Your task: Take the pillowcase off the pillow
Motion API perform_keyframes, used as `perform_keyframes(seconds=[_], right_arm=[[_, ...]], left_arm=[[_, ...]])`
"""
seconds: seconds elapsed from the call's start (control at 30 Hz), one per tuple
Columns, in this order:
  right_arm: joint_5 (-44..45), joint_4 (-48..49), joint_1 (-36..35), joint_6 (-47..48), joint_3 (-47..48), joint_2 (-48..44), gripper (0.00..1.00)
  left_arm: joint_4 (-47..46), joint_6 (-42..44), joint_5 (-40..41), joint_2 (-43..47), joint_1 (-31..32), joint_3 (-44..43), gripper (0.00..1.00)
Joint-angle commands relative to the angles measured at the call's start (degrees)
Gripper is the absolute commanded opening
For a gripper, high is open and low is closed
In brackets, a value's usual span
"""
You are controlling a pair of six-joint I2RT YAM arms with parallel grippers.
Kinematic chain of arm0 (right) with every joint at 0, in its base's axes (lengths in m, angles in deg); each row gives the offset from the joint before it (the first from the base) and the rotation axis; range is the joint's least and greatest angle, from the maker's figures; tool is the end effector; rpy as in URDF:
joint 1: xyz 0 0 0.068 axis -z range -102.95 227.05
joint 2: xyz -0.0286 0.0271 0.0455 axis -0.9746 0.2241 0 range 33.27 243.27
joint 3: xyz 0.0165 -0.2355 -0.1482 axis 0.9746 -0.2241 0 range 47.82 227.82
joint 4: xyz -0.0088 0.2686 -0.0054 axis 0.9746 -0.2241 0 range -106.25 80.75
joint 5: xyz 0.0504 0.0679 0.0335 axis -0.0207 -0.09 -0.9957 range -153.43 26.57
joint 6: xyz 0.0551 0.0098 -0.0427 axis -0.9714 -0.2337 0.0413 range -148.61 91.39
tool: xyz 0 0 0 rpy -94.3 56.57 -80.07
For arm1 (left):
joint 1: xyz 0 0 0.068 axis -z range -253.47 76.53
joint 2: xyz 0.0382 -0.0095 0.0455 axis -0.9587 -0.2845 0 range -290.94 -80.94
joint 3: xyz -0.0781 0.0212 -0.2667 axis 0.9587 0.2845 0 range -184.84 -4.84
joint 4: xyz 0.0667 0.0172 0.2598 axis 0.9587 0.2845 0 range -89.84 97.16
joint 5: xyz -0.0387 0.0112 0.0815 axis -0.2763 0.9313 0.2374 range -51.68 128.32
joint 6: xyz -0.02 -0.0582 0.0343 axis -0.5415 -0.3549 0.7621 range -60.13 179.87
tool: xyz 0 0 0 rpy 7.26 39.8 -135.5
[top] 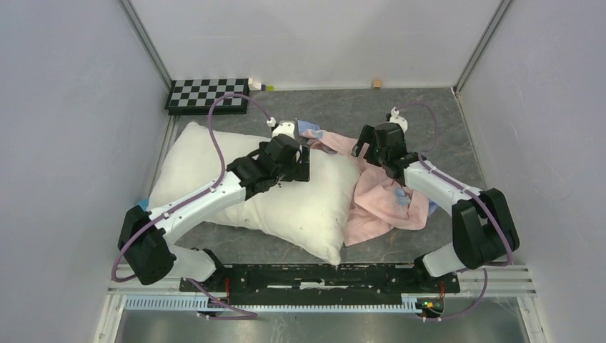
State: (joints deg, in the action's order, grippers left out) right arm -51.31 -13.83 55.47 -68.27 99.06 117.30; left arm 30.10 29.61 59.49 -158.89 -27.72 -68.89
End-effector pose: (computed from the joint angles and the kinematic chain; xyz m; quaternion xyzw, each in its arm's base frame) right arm 0.3211 0.1140 0.2166 0.1862 0.8730 0.1431 0.4275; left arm 0.2351 -0.2115 0.2866 0.0505 0.9057 -0.1041 0.4077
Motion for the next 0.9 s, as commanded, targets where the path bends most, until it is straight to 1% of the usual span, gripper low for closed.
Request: perform_keyframes(seconds=[0.0,0.1,0.2,0.23,0.27,0.33,0.37,0.4,0.43,0.47,0.5,0.67,0.77,0.8,0.87], right_arm=[[-0.20,-0.27,-0.07,-2.84,2.11,2.03,0.98],[-0.43,-0.96,0.00,-2.93,2.28,3.82,0.98],[3.19,-2.35,0.05,-4.02,1.18,3.57,0.98],[4.82,-2.37,0.14,-4.43,0.54,2.90,0.89],[6.33,-2.21,0.39,-5.01,-0.34,2.05,0.78],[8.46,-2.10,1.43,-5.55,-1.66,0.44,0.44],[9.14,-2.37,2.45,-5.61,-1.92,-0.24,0.31],[9.99,-3.12,3.50,-5.47,-1.81,-1.10,0.20],[10.85,-4.28,5.02,-5.19,-1.45,-2.06,0.14],[11.60,-5.34,6.67,-4.87,-1.07,-3.05,0.01],[12.47,-6.47,8.19,-4.52,-0.77,-4.30,0.00],[16.35,-7.61,15.41,-1.46,-0.14,-13.23,0.00],[20.41,-6.93,16.55,0.39,1.74,-18.71,0.00],[20.42,-5.88,16.57,2.02,2.41,-20.05,0.00],[17.25,-2.20,16.62,5.14,4.22,-22.48,0.00]], left_arm=[[-0.87,-3.82,2.12,0.86,0.03,3.10,1.00],[-1.51,-4.88,2.78,0.88,0.03,4.60,1.00],[-1.70,-5.84,4.54,1.28,0.03,5.90,0.99],[-1.88,-6.03,5.02,1.40,0.03,6.40,0.99],[-2.06,-6.25,5.39,1.64,0.03,6.92,0.99],[-2.17,-6.72,6.00,2.22,0.03,7.64,0.98],[-2.09,-6.91,6.33,2.47,0.03,7.94,0.97],[-2.12,-7.15,6.71,2.81,-0.05,8.34,0.97],[-2.15,-7.41,7.18,3.08,-0.05,8.84,0.97],[-2.24,-7.73,7.66,3.44,-0.05,9.38,0.96],[-2.45,-7.96,7.90,3.79,-0.14,9.91,0.96],[-3.12,-8.19,8.19,4.49,-0.39,11.61,0.95],[-3.13,-7.97,8.23,4.12,-0.49,11.50,0.95],[-3.05,-7.93,8.19,3.97,-0.49,11.34,0.95],[-2.95,-7.80,8.27,3.71,-0.58,10.99,0.95]])
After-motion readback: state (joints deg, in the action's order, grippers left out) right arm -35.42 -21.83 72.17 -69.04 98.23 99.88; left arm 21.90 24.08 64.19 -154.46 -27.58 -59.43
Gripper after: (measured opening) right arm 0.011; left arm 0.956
